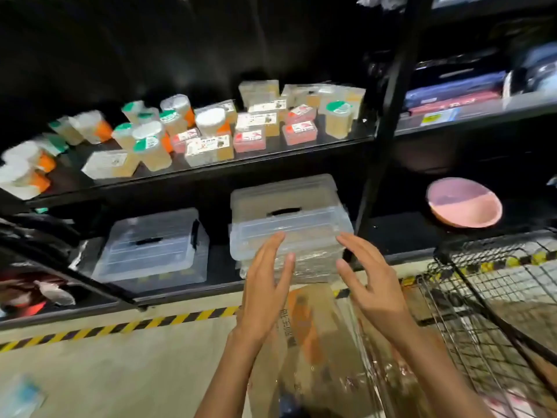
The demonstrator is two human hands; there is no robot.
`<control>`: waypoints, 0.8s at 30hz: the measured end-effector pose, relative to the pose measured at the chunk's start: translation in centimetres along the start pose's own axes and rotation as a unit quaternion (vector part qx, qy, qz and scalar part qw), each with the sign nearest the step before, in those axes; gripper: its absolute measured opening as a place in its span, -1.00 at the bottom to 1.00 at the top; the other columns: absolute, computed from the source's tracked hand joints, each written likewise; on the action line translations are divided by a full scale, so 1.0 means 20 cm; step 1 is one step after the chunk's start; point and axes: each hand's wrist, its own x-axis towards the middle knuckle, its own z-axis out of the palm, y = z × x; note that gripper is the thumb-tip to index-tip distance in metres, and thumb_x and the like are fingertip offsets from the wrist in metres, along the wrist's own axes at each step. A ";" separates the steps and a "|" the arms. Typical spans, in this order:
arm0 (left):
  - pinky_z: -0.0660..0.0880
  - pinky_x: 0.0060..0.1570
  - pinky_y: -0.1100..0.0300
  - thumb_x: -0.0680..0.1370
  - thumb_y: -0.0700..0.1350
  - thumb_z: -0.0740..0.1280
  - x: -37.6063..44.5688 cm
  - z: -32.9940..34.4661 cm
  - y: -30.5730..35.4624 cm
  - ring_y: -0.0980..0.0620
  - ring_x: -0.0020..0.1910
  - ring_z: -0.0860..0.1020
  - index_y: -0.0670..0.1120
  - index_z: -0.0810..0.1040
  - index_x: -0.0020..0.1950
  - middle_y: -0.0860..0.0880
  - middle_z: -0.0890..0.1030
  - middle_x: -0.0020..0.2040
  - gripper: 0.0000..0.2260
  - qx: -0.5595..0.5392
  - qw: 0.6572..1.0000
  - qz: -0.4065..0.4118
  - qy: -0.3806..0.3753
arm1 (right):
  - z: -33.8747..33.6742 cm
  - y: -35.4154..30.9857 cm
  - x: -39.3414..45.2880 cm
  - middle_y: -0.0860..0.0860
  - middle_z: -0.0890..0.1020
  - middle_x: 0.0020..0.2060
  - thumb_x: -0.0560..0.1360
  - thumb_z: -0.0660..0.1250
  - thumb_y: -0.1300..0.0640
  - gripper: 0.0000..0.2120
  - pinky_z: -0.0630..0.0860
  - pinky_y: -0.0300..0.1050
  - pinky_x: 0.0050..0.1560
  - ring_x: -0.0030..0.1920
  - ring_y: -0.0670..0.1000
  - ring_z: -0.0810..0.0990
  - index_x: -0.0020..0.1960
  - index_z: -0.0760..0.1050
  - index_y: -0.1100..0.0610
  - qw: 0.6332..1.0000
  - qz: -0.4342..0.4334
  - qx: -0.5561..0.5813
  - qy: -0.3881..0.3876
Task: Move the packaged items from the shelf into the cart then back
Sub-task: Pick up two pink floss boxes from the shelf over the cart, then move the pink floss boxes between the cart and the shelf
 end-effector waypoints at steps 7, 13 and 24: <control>0.21 0.40 0.27 0.58 0.15 0.06 0.01 -0.46 -0.38 0.31 0.41 0.21 0.37 0.14 0.33 0.28 0.27 0.40 -0.68 0.036 0.997 -0.043 0.047 | 0.46 -0.22 0.13 -0.45 0.22 0.34 0.57 0.09 -0.20 -0.63 -0.01 -0.47 0.33 0.34 -0.53 0.07 0.37 0.26 -0.25 0.998 0.021 0.007 -0.056; 0.07 0.31 0.48 0.56 0.22 0.02 0.13 -0.55 -0.57 0.51 0.32 0.12 0.33 0.12 0.36 0.37 0.18 0.38 -0.64 0.035 0.994 -0.088 0.061 | 0.59 -0.28 0.35 -0.43 0.24 0.31 0.55 0.11 -0.16 -0.63 0.01 -0.46 0.33 0.30 -0.55 0.07 0.36 0.25 -0.24 0.997 0.010 -0.028 -0.064; 0.18 0.41 0.29 0.55 0.17 0.10 0.78 -0.47 -0.55 0.40 0.38 0.20 0.25 0.25 0.39 0.34 0.29 0.38 -0.61 -0.006 0.992 -0.071 0.102 | 0.61 -0.16 0.99 -0.27 0.33 0.35 0.55 0.19 -0.05 -0.60 0.10 -0.35 0.35 0.39 -0.26 0.24 0.38 0.33 -0.11 0.998 -0.003 -0.047 -0.040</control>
